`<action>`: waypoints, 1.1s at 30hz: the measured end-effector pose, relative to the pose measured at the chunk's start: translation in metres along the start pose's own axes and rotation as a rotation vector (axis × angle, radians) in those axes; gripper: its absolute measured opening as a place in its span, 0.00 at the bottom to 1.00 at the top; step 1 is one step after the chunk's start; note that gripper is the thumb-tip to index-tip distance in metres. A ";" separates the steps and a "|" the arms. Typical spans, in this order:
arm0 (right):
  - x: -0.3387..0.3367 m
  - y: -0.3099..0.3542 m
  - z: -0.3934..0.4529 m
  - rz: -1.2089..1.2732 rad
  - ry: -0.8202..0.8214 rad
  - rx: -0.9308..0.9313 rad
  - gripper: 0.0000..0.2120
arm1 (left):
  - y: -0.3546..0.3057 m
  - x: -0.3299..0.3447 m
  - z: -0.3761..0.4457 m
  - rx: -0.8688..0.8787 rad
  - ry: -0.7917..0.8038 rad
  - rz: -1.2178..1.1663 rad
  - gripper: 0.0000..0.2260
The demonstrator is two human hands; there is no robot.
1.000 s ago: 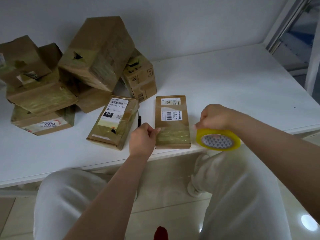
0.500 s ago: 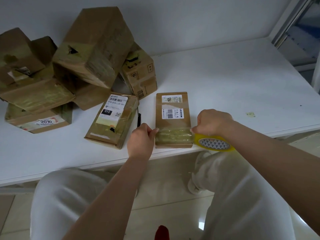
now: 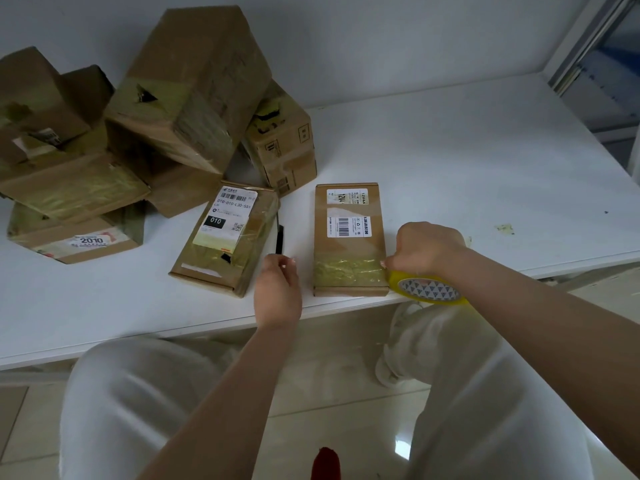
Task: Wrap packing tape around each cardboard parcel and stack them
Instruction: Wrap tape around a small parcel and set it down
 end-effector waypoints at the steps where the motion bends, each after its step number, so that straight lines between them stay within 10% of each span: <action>1: 0.000 0.000 0.000 -0.001 -0.004 -0.002 0.15 | -0.003 -0.004 -0.003 0.040 -0.065 -0.023 0.12; 9: -0.001 -0.002 -0.002 0.008 -0.015 -0.008 0.15 | -0.039 0.025 -0.037 0.133 0.282 0.015 0.28; 16: -0.002 -0.008 -0.006 0.086 -0.038 -0.019 0.16 | -0.056 0.018 -0.030 -0.166 0.295 -0.116 0.17; 26: -0.021 -0.019 -0.046 0.409 -0.051 -0.063 0.12 | -0.065 -0.023 -0.036 -0.446 0.257 -0.326 0.28; 33: -0.068 0.005 -0.086 0.751 0.081 -0.202 0.11 | -0.067 -0.081 -0.033 -0.295 0.210 -0.277 0.31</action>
Point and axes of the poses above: each hand's wrist, its own z-axis towards the middle knuckle, its own x-axis out of the palm, y = z × x, the point moved 2 cm from there along z, towards the middle knuckle, and after that the axes turned 13 degrees about -y, right-handed, at the moved point
